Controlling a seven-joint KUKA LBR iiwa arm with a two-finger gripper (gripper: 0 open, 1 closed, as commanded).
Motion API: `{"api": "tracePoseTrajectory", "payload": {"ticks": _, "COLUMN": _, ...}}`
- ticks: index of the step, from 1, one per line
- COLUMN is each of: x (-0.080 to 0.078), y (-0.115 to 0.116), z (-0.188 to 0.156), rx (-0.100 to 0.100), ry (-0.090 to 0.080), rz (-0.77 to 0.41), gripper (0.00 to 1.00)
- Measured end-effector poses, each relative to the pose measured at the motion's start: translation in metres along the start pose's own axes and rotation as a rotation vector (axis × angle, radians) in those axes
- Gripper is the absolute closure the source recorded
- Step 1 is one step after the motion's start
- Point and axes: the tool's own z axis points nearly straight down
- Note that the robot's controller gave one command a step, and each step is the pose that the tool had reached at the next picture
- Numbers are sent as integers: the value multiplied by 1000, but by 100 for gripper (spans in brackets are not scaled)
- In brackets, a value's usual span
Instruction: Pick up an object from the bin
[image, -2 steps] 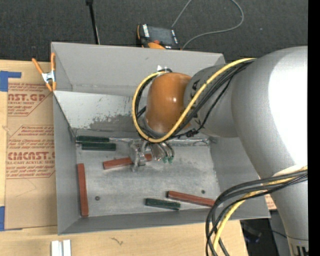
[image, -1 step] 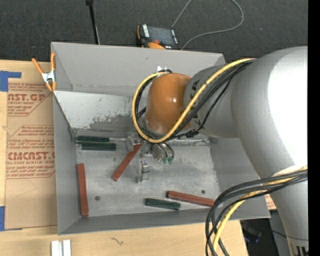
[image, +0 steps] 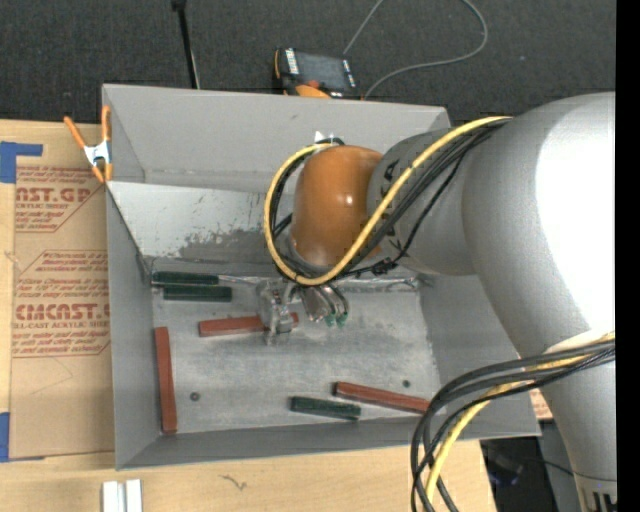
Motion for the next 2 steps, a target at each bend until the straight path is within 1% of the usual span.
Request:
{"api": "tracePoseTrajectory", "payload": {"ticks": 1, "x": 0, "y": 0, "z": 1, "rx": 0, "ry": 1, "rz": 0, "gripper": 0}}
{"api": "tracePoseTrajectory", "payload": {"ticks": 2, "x": 0, "y": 0, "z": 0, "rx": 0, "ry": 0, "rz": 0, "gripper": 100}}
